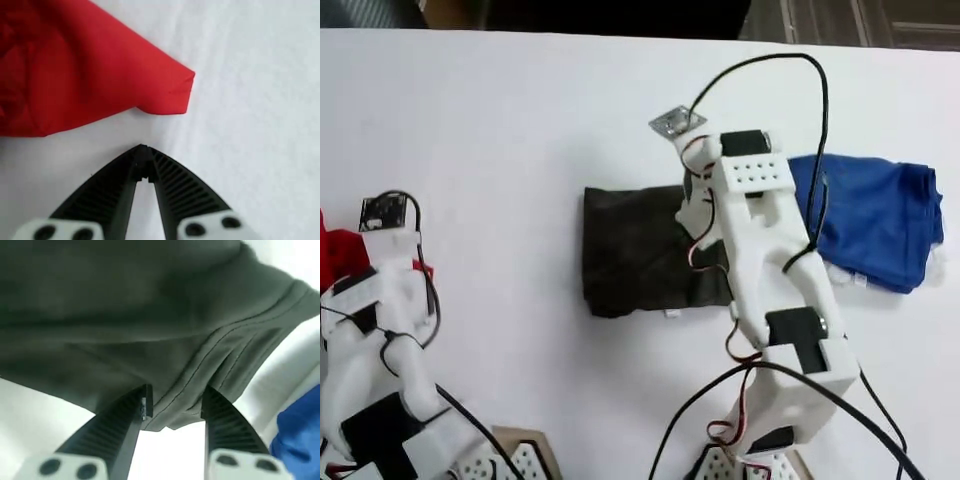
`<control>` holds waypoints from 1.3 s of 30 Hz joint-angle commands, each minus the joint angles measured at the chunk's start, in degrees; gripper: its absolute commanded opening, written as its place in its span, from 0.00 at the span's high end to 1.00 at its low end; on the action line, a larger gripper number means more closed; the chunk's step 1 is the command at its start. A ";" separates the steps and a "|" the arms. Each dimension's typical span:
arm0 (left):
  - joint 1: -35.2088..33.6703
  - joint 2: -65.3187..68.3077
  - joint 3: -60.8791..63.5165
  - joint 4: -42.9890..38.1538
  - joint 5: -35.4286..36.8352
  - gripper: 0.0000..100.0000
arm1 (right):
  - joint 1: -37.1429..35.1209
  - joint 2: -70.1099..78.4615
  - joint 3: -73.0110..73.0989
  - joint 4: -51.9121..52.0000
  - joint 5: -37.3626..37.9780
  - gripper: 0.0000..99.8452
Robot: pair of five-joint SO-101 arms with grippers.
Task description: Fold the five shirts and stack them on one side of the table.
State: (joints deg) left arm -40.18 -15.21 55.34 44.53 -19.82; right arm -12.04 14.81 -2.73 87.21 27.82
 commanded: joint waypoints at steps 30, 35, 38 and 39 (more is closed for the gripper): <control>0.00 -0.09 -0.75 -1.41 0.44 0.97 | 10.24 -1.80 -7.12 0.31 3.96 0.98; 0.00 -0.09 -0.75 -1.41 0.44 0.97 | 12.35 -2.24 -7.03 2.24 6.15 0.98; 0.00 -0.09 -0.75 -1.41 0.44 0.97 | 12.18 -2.24 -5.27 1.98 6.15 0.98; 0.00 -0.09 -0.75 -1.41 0.44 0.97 | 12.00 -2.24 -4.57 1.36 6.15 0.98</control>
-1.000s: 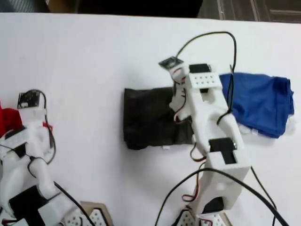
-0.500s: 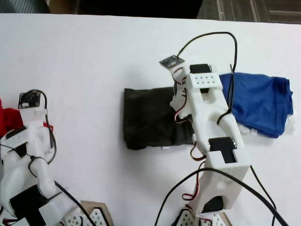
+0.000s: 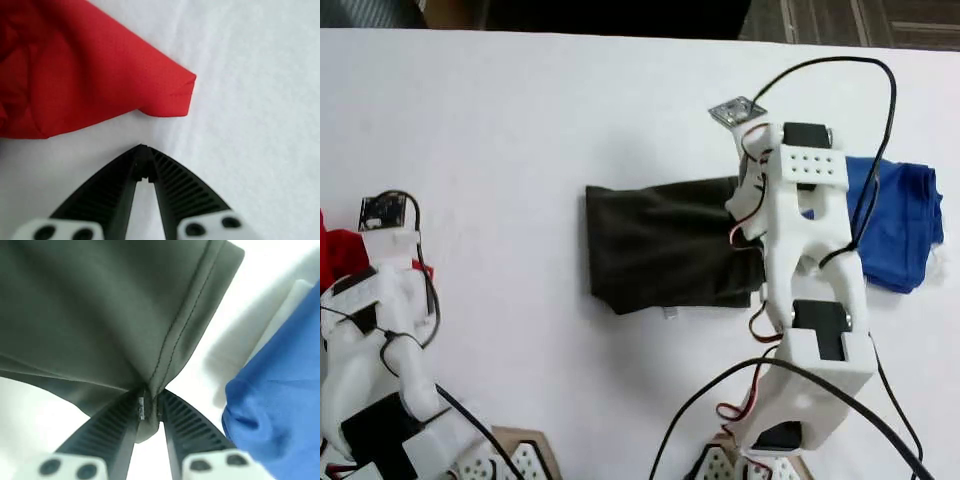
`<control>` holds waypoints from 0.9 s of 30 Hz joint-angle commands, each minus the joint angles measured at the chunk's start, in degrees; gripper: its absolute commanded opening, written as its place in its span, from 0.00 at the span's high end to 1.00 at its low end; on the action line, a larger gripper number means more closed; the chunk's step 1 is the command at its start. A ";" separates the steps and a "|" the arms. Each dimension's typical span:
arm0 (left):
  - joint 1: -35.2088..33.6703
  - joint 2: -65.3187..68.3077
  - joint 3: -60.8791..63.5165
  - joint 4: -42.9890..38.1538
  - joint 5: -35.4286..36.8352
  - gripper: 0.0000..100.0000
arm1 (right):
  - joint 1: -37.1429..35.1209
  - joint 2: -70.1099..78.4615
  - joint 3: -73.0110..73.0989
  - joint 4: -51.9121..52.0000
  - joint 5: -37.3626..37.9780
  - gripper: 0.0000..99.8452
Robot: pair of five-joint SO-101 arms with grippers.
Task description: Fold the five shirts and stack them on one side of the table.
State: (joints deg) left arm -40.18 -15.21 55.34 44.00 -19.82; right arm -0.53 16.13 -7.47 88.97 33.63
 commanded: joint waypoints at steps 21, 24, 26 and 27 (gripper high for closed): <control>0.00 -0.09 -0.75 -0.88 0.44 0.97 | -2.24 -5.85 -12.57 -7.25 -0.09 0.80; 0.00 -0.09 -0.75 -0.88 0.44 0.97 | -5.41 1.01 -11.08 -9.63 -0.44 0.80; 0.00 -0.09 -0.75 -0.88 0.44 0.97 | -6.02 5.93 -11.16 -12.44 -2.55 0.80; 0.00 -0.09 -0.75 -0.88 0.44 0.97 | -6.11 8.13 -11.16 -14.02 -3.25 0.80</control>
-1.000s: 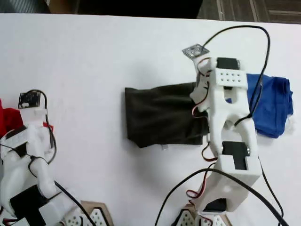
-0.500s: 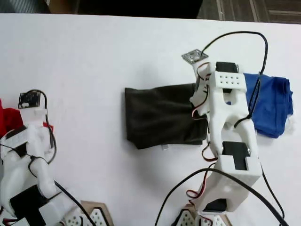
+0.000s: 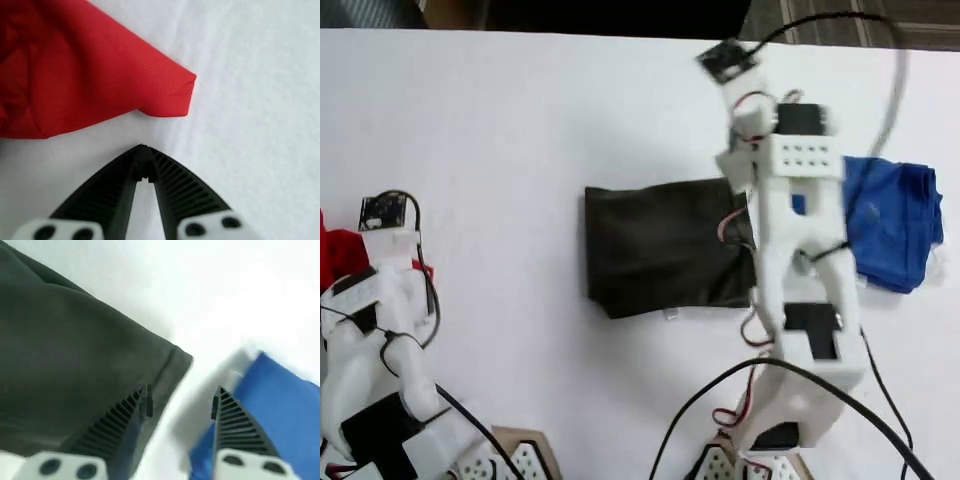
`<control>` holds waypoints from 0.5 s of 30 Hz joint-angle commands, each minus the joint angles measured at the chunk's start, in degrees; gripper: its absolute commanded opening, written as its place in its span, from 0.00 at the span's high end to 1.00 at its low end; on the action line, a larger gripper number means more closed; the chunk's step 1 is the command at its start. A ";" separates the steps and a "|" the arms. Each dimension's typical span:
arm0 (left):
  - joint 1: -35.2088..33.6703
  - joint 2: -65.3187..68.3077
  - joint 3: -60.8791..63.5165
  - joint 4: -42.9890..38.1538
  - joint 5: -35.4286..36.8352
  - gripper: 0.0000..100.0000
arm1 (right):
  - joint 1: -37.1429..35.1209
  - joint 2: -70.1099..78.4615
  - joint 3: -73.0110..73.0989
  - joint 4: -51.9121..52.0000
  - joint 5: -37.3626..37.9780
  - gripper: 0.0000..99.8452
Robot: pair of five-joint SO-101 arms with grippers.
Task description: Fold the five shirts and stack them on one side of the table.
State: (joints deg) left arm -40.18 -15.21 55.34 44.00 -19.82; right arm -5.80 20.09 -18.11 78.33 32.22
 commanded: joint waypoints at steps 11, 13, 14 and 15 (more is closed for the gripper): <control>0.00 -0.09 -0.75 -0.88 0.44 0.97 | -0.40 17.45 -3.34 -9.27 -2.55 0.80; 0.00 -0.09 -0.66 -0.88 0.44 0.97 | 0.40 16.66 -5.98 -7.96 -2.64 0.80; 0.00 -0.09 -0.66 -0.88 0.44 0.97 | 0.66 16.04 -7.65 -6.90 -2.64 0.80; 0.00 -0.09 -0.66 -0.88 0.44 0.97 | 1.01 15.25 -9.32 -5.58 -2.64 0.80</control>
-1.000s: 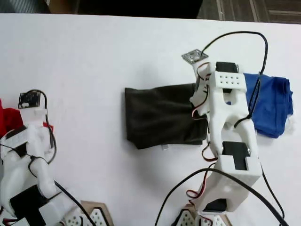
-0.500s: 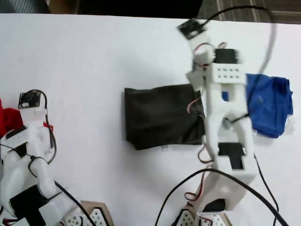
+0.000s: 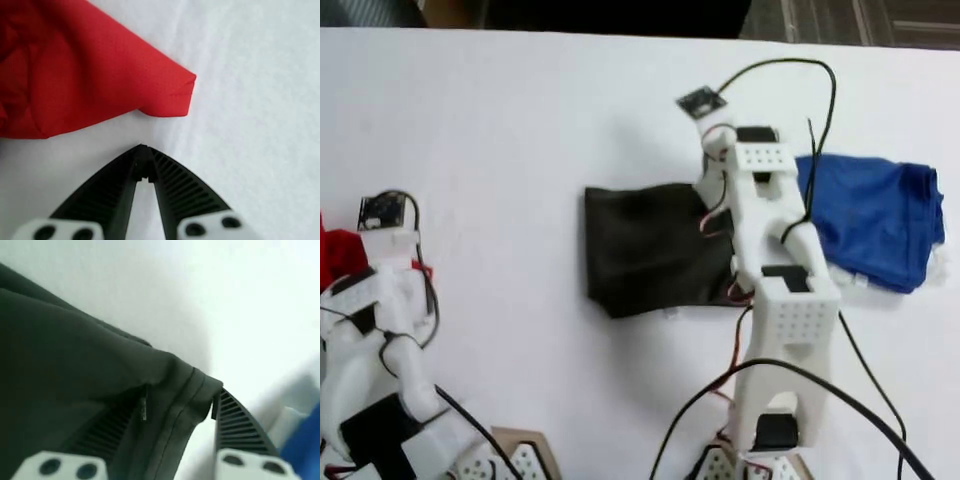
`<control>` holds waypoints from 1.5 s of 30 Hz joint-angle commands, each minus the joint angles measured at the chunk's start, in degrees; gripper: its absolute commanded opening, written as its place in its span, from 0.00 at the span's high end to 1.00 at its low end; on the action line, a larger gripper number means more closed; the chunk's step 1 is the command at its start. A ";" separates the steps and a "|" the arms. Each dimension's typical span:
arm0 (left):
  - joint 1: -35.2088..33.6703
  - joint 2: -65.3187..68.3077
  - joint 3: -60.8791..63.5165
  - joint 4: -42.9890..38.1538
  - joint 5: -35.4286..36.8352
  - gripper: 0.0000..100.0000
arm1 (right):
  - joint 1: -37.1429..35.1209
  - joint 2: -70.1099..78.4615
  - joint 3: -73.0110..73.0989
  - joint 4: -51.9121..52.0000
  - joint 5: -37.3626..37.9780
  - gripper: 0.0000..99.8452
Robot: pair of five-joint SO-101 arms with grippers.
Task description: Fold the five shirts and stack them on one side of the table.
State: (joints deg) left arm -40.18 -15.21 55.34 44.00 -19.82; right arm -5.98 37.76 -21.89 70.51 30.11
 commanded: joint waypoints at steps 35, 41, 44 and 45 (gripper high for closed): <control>0.00 -0.09 -0.66 -0.97 0.44 0.97 | 3.38 -16.04 15.30 7.96 -5.89 0.79; 0.00 -0.09 -0.66 -0.97 0.44 0.97 | 1.19 -25.19 15.82 12.35 -7.03 0.79; 0.09 -0.09 -0.66 -0.97 0.44 0.97 | 0.31 -26.51 16.26 12.35 -8.79 0.79; 0.09 -0.09 -0.66 -0.97 0.44 0.97 | -0.13 -26.51 16.79 12.26 -8.97 0.79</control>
State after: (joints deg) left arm -40.18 -15.21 55.34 44.00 -19.82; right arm -5.01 15.60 -4.66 82.46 22.20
